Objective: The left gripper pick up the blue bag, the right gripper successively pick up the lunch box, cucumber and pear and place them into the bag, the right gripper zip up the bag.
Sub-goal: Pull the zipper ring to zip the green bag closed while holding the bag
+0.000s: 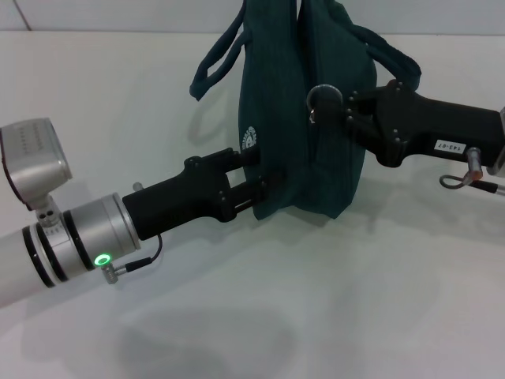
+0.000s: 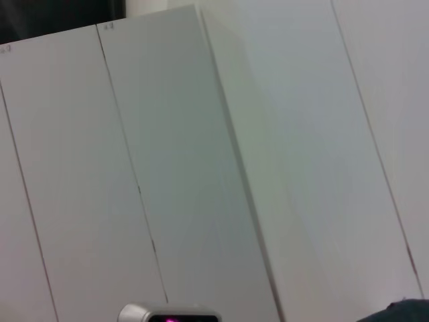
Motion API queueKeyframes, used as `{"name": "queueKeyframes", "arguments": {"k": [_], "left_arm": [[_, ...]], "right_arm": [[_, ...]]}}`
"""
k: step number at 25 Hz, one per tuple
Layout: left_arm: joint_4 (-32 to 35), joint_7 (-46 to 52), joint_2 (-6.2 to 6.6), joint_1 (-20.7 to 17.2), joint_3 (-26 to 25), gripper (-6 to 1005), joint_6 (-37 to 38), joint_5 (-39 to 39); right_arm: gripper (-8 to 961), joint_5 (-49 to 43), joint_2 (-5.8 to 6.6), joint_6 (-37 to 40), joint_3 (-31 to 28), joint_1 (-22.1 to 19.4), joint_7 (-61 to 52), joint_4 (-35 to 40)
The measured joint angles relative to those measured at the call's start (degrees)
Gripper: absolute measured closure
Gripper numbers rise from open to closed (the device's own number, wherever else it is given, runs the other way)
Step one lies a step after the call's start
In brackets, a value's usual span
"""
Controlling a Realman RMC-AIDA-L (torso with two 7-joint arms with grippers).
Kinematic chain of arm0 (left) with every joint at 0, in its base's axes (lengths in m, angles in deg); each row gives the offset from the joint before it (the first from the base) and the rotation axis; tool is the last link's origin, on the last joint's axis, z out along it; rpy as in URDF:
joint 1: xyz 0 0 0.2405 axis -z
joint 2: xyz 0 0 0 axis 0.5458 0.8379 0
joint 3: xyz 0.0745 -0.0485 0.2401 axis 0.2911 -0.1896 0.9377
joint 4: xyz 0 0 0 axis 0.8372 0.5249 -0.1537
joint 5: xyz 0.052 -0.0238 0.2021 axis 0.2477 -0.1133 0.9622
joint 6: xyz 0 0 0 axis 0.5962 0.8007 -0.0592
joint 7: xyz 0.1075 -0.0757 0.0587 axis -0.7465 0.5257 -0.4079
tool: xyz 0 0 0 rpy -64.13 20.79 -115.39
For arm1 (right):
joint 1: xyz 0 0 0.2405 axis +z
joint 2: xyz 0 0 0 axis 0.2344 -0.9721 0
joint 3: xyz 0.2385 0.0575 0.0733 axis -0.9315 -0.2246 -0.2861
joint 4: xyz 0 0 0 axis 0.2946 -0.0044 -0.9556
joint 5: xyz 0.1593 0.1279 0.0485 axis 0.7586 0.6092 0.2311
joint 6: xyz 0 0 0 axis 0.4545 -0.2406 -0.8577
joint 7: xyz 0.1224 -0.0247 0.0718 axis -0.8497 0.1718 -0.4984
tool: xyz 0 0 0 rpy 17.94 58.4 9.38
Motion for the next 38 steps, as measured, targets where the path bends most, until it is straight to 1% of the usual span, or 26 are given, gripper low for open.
{"name": "queueKeyframes", "arguments": {"k": [1, 2, 3, 5, 9, 13, 18, 22, 26, 35, 37, 38], "left_arm": [[0.00, 0.00, 0.00, 0.00, 0.00, 450, 0.00, 0.00], [0.13, 2.84, 0.25, 0.45, 0.67, 450, 0.79, -0.02], [0.20, 3.41, 0.31, 0.54, 0.90, 451, 0.89, -0.01], [0.84, 6.85, 0.52, 0.91, 2.90, 452, 1.05, 0.01], [1.08, 8.89, 0.56, 1.40, 5.21, 448, 1.09, 0.02], [0.92, 8.04, 0.28, 1.43, 5.32, 442, -1.01, -0.15], [0.08, 6.18, 0.04, 1.58, 5.31, 448, -5.17, -2.69], [-0.56, 2.84, -0.06, 1.65, 5.33, 453, -5.27, -3.83], [-0.59, -0.09, -0.06, 1.21, 5.38, 479, -5.11, -3.79], [-0.60, -2.53, 0.07, 0.87, 5.72, 797, -5.09, -3.50], [-0.60, -3.90, 0.08, 0.86, 7.24, 867, -5.05, -3.52], [-0.60, -4.45, 0.10, 0.85, 8.05, 875, -5.04, -3.55]], "right_arm": [[944, 0.12, 0.05, -0.04, -0.01, -0.03, 0.18, -0.06], [944, 0.26, 0.12, -0.10, -0.02, -0.06, 0.36, -0.17], [944, 0.31, 0.18, -0.21, -0.03, -0.06, 0.51, -0.28], [944, 0.34, 0.23, -0.42, -0.03, -0.06, 0.66, -0.31], [944, 0.37, 0.24, -1.00, 0.00, 0.08, 0.82, -0.34], [944, 0.37, 0.07, -1.30, 0.26, 0.19, 1.42, -0.39], [945, 0.37, -0.12, -0.61, 0.38, 0.16, 1.42, -0.43], [945, 0.37, -0.21, -0.43, 0.33, -0.08, 1.39, -0.46], [945, 0.41, -0.15, -0.77, 0.03, -0.27, 1.41, -0.53], [944, 1.09, -0.12, -1.90, -0.03, -0.43, 1.56, -0.53], [944, 2.73, -0.09, -1.98, -0.03, -0.63, 1.60, -0.53], [944, 3.16, -0.07, -1.98, -0.03, -0.66, 1.61, -0.54]]}}
